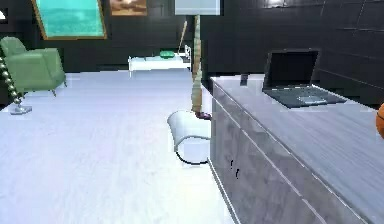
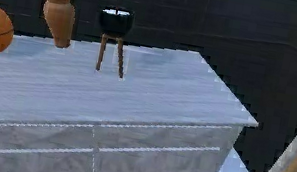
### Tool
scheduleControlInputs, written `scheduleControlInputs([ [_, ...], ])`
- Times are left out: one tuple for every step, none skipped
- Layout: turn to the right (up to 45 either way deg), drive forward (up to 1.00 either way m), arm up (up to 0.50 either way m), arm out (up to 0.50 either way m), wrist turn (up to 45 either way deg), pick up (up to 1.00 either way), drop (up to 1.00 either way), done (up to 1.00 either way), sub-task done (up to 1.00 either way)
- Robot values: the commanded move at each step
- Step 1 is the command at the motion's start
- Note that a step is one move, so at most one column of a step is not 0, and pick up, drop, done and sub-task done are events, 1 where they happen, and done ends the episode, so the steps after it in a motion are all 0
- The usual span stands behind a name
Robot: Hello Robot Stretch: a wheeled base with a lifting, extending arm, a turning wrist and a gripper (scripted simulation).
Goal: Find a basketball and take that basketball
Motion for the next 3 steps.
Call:
scheduleControlInputs([
  [45.0, 0.0, 0.0, 0.0, 0.0, 0.0, 0.0, 0.0, 0.0],
  [45.0, 0.0, 0.0, 0.0, 0.0, 0.0, 0.0, 0.0, 0.0],
  [9.0, 0.0, 0.0, 0.0, 0.0, 0.0, 0.0, 0.0, 0.0],
])
